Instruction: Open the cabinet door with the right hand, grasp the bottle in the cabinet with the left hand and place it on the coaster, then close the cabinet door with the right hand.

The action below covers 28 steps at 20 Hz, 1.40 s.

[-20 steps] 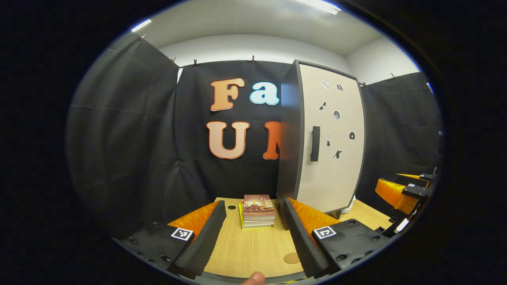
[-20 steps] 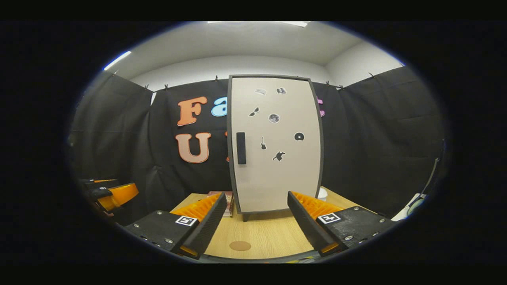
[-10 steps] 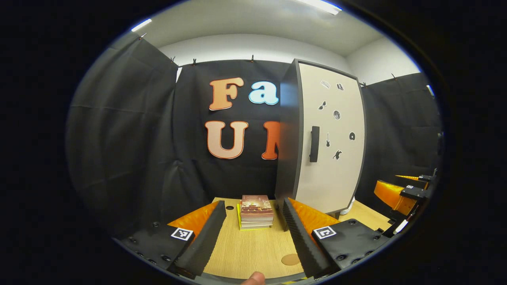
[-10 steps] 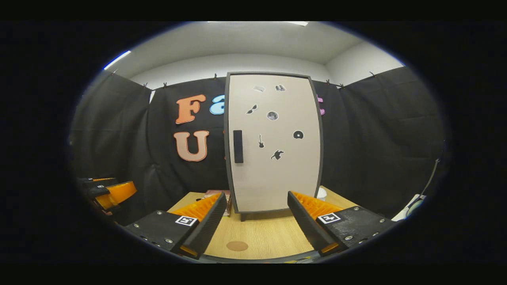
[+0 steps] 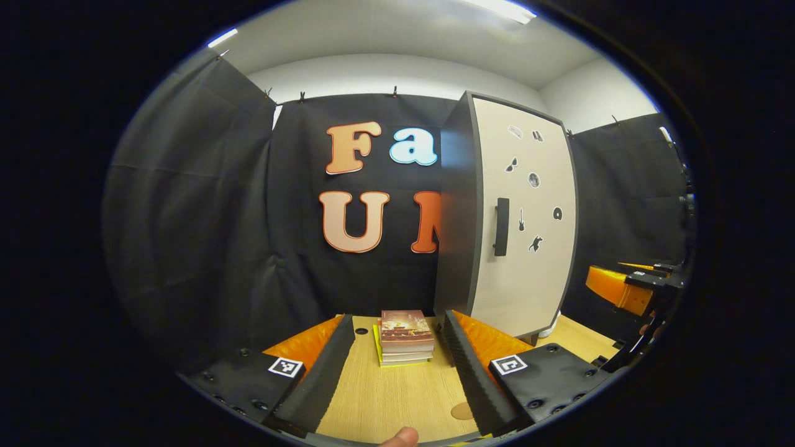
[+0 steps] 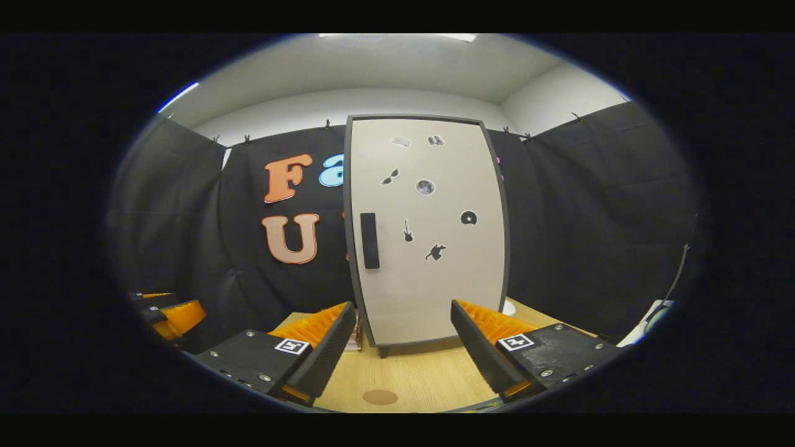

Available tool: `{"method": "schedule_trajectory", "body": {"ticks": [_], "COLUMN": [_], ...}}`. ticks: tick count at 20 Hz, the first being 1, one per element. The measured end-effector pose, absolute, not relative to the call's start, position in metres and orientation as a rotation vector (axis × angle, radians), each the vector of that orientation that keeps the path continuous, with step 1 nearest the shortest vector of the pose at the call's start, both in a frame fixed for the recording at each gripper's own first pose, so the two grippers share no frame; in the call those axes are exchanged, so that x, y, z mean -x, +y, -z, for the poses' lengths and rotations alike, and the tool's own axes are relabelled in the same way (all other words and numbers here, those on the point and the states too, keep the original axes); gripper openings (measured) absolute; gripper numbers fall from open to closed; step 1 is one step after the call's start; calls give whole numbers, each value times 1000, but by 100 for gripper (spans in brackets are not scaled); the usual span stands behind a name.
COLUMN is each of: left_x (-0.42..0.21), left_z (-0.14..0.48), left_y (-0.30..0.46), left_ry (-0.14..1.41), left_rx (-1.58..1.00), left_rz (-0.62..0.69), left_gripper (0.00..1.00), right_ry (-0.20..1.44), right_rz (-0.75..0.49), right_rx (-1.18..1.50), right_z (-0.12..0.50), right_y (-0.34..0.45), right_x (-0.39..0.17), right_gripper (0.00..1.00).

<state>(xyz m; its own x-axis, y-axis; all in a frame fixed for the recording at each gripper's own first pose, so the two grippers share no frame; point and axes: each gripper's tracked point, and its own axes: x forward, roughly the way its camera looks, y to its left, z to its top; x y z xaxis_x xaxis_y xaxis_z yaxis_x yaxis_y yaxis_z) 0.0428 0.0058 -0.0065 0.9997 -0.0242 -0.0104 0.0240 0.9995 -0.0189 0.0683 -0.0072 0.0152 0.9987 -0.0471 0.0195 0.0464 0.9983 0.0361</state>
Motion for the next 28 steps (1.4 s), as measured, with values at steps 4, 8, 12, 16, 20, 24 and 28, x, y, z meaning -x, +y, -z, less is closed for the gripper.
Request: {"method": "schedule_trajectory", "body": {"ticks": [4,8,12,16,20,24,28], "left_x": [-55,-77,-105,-131,-151,-159,-159], "left_z": [9,10,14,29,48,52,53], "left_y": [25,50,71,80,89,100,107], "left_ry": [24,26,36,61,105,117,114], "left_rx": [49,50,55,68,52,67,72], "left_rz": [14,-41,-103,-136,-167,-193,-201], "left_gripper": [94,94,96,96,95,95,95], "right_ry": [-33,-54,-58,-47,-56,-31,-24], "right_rz": [25,-10,-47,-69,-72,-52,-43], "right_rx": [-44,-30,-12,-1,-7,7,19], "right_z": [-33,-53,-66,-69,-68,-61,-60], "right_y": [3,17,34,40,41,42,42], "right_x": [-111,-170,-234,-289,-327,-340,-341], "right_gripper": [95,95,95,95,87,51,30]}}
